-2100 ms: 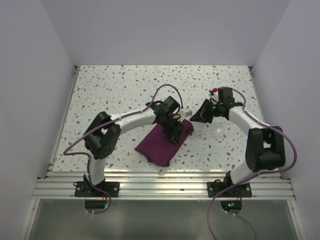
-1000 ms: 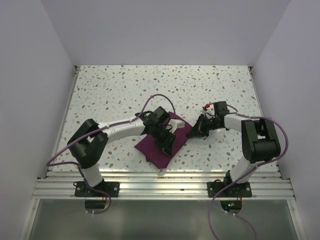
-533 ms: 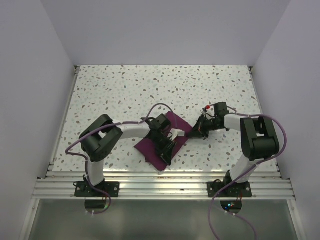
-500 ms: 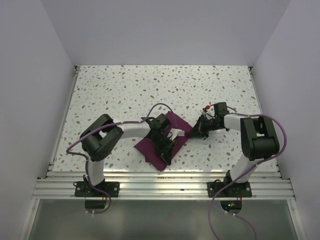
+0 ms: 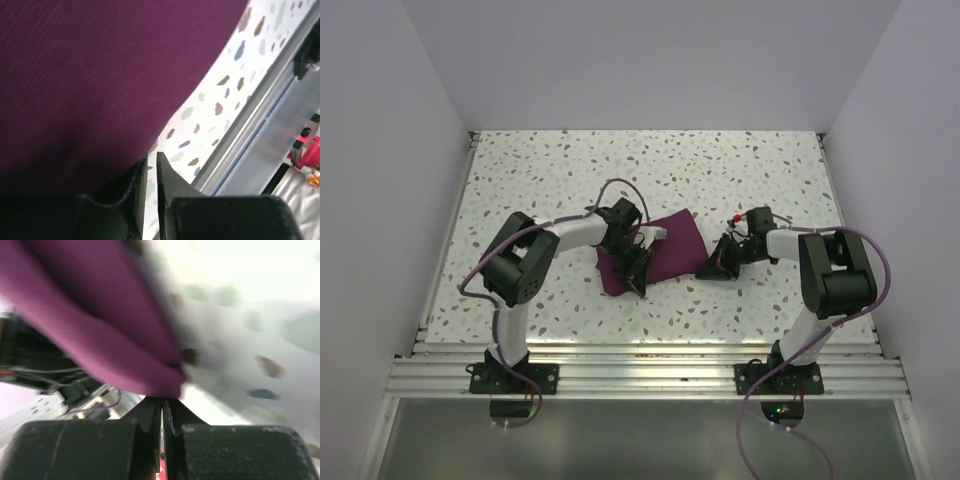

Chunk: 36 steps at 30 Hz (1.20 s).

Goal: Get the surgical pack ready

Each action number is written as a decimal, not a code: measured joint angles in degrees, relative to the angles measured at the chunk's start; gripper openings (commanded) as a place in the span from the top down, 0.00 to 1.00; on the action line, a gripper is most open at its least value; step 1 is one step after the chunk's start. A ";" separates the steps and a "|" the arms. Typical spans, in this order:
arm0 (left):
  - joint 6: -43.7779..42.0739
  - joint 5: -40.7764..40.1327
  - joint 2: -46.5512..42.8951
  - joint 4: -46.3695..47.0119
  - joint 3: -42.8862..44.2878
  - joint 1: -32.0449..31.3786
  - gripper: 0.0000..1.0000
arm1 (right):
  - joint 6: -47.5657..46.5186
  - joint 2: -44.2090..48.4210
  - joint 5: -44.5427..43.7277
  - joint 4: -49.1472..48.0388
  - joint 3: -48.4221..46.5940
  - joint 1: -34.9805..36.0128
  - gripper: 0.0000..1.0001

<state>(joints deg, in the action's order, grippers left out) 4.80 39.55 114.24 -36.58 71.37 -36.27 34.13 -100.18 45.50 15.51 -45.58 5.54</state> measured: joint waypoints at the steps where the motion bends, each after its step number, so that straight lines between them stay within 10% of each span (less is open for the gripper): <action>1: -0.02 -0.87 -0.11 0.00 0.09 0.68 0.82 | -0.31 0.00 -1.07 0.37 0.24 0.00 0.99; 19: 2.56 -11.63 -19.17 0.68 -1.07 4.00 0.71 | -2.78 1.68 -7.85 9.70 -21.05 4.46 0.96; 26: 8.76 -14.08 -18.62 3.08 -2.45 12.63 0.43 | -2.69 -2.89 -7.41 10.58 -18.25 4.46 0.93; 36: 14.80 -13.14 -19.61 5.68 -8.59 19.71 0.26 | -3.65 -3.74 -7.21 10.78 -20.11 4.46 0.92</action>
<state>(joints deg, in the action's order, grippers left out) 19.59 26.41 94.63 -30.89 62.78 -16.56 30.48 -103.92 38.28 26.28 -65.69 10.00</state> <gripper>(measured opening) 0.712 0.084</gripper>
